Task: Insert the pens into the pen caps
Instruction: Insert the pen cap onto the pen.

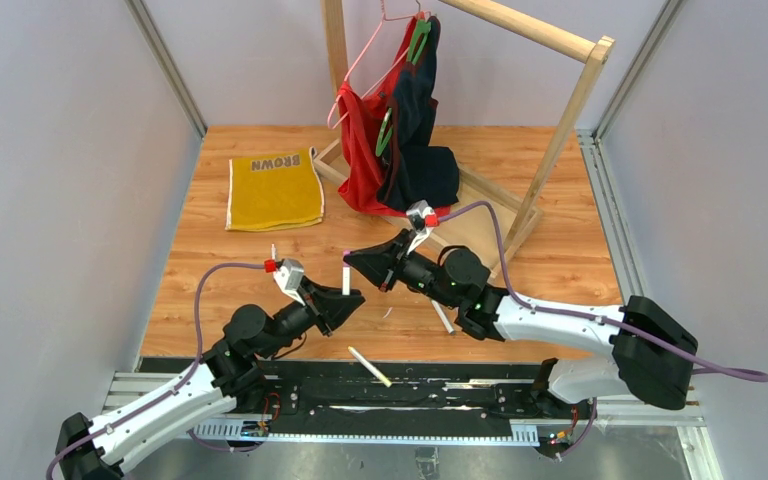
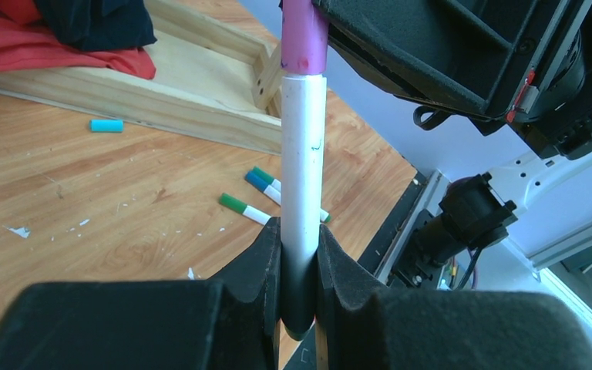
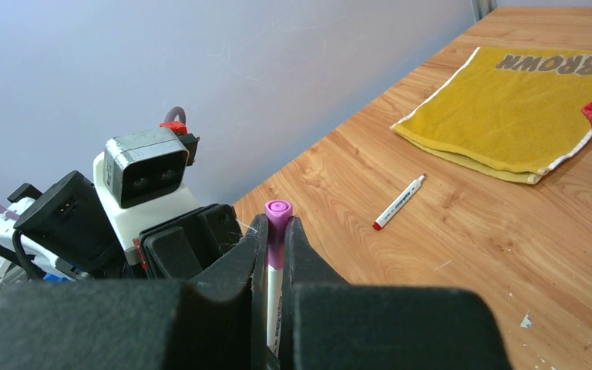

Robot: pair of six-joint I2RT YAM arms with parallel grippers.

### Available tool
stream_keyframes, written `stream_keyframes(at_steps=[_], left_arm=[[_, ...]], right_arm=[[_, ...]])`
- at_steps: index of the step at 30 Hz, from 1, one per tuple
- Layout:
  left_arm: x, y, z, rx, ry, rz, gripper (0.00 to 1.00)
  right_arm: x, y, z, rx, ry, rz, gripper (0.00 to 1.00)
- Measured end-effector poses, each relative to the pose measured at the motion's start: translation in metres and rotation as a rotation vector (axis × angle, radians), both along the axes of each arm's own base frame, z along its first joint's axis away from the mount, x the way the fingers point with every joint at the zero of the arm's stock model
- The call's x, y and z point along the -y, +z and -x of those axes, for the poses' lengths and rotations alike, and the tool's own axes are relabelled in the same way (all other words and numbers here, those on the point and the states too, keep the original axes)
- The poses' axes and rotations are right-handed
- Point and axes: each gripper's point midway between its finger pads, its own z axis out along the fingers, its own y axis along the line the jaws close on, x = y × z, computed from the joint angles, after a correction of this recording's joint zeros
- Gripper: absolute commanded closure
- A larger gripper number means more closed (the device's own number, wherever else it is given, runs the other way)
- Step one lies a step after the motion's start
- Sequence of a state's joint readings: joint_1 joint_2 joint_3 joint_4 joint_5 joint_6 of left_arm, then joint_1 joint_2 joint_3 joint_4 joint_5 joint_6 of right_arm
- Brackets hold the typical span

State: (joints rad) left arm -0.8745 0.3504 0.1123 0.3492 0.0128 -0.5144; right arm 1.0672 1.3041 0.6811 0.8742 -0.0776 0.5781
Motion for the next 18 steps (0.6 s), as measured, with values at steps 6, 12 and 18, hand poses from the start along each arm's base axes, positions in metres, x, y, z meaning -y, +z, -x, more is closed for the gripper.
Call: stream_keyframes(at_steps=[6, 12, 18], left_arm=[[0.001, -0.008, 0.002, -0.001, -0.014, -0.04, 1.0], [-0.006, 0.016, -0.002, 0.064, 0.023, -0.005, 1.0], [-0.005, 0.019, 0.002, 0.103, 0.001, -0.024, 1.0]], right_arm=[[0.007, -0.008, 0.002, -0.005, -0.015, 0.03, 0.69], [0.021, -0.034, 0.033, 0.004, 0.061, 0.204, 0.48], [0.047, -0.027, 0.038, 0.068, 0.099, 0.273, 0.46]])
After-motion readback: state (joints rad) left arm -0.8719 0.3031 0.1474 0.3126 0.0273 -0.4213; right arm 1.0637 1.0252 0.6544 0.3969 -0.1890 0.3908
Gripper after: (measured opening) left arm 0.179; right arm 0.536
